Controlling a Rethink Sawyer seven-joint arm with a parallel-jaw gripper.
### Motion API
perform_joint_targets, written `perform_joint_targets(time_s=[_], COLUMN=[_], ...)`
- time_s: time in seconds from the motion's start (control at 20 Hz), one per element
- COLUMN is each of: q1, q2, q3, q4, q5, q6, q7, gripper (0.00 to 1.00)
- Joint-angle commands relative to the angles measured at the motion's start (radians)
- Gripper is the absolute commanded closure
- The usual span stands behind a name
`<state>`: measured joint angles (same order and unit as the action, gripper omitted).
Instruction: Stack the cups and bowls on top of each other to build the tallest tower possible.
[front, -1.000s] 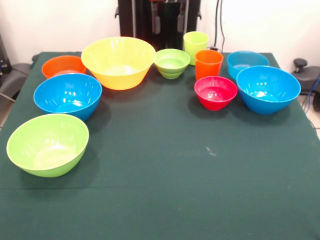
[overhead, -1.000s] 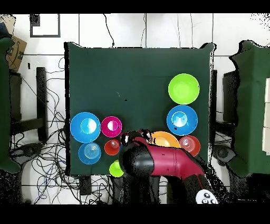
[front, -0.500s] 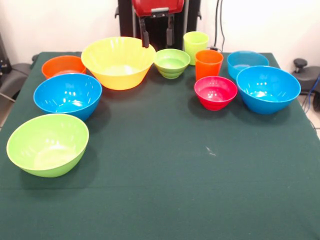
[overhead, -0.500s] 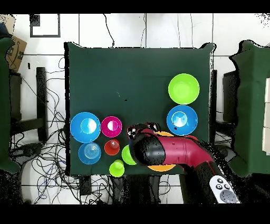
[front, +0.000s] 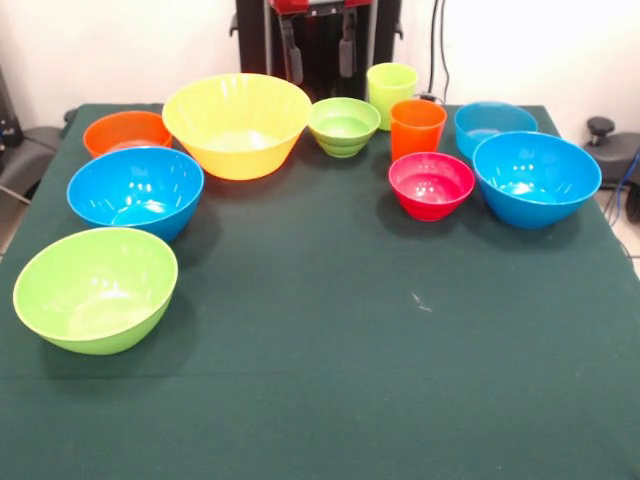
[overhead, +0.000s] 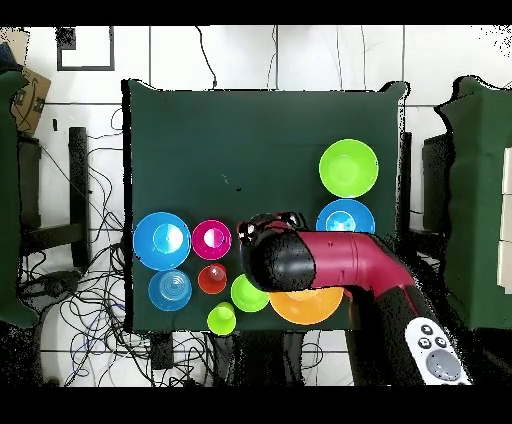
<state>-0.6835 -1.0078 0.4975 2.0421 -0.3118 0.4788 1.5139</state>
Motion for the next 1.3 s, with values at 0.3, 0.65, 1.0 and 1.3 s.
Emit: perform_joint_targets(time_s=[0.3, 0.65, 1.0, 1.3], q1=[-0.053, -0.158, -0.201, -0.198], q2=[0.117, 0.193, 0.233, 0.223], q3=[0.111, 0.181, 0.232, 0.266], q4=[-0.193, -0.237, -0.293, -0.324], q5=[-0.214, -0.260, -0.273, -0.267], q6=[0.154, 0.193, 0.245, 0.285], q7=[-0.281, -0.335, -0.334, -0.322], gripper=[0.00, 0.00, 0.00, 0.00])
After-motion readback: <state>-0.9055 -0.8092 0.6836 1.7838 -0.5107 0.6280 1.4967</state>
